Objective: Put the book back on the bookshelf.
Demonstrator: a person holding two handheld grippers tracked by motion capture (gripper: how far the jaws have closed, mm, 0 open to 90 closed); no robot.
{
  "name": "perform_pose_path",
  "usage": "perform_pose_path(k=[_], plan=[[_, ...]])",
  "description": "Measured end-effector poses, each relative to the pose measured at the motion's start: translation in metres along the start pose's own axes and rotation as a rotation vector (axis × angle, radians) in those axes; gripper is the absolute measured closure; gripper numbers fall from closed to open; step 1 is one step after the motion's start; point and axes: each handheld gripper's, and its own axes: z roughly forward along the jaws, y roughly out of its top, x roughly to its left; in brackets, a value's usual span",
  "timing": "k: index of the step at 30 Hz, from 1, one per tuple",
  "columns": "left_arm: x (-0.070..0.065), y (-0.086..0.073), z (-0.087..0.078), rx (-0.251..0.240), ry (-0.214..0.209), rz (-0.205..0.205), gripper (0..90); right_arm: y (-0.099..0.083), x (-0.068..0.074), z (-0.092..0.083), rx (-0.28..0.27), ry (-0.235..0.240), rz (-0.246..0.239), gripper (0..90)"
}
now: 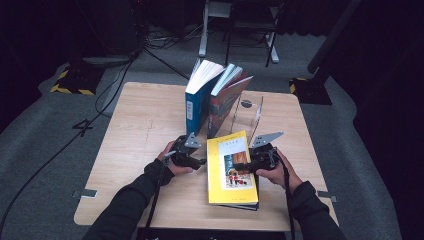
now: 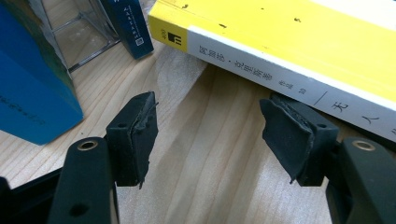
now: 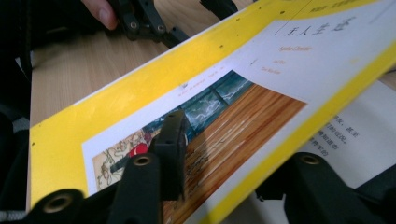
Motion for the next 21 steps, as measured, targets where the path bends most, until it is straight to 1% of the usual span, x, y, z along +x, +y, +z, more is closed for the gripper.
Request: perform_pose_path(k=[3, 5, 6, 7, 9, 10, 12, 16, 18, 20, 21], plan=[[0.0, 0.001, -0.001, -0.005, 0.001, -0.001, 35.0, -0.001, 0.001, -0.002, -0.039, -0.002, -0.004, 70.4], [0.001, 0.003, -0.002, -0.025, 0.018, -0.009, 35.2, -0.003, 0.002, -0.004, -0.069, 0.002, -0.003, 72.2], [0.001, 0.004, -0.003, -0.036, 0.02, -0.017, 36.9, -0.004, 0.004, -0.006, -0.089, 0.001, -0.01, 73.2], [0.002, 0.007, -0.004, -0.036, 0.013, -0.019, 37.0, -0.004, 0.005, -0.008, -0.111, 0.0, -0.017, 74.2], [0.004, 0.01, -0.005, -0.044, 0.014, -0.047, 35.9, -0.004, 0.009, -0.011, -0.135, -0.004, -0.042, 75.1], [0.004, 0.012, -0.007, -0.048, 0.015, -0.049, 35.0, -0.003, 0.01, -0.013, -0.145, -0.005, -0.05, 75.3], [0.004, 0.015, -0.009, -0.065, 0.012, -0.039, 34.7, -0.004, 0.012, -0.017, -0.161, -0.008, -0.066, 75.4], [0.002, 0.018, -0.012, -0.088, 0.017, -0.04, 35.4, -0.006, 0.016, -0.022, -0.18, -0.02, -0.074, 75.6], [0.001, 0.021, -0.013, -0.085, 0.023, -0.02, 35.6, -0.005, 0.018, -0.024, -0.183, -0.027, -0.082, 75.5], [0.002, 0.024, -0.016, -0.093, 0.029, -0.025, 35.9, -0.004, 0.02, -0.026, -0.187, -0.031, -0.092, 75.5], [0.002, 0.025, -0.017, -0.103, 0.024, -0.033, 36.6, -0.004, 0.022, -0.027, -0.19, -0.035, -0.097, 75.5]])
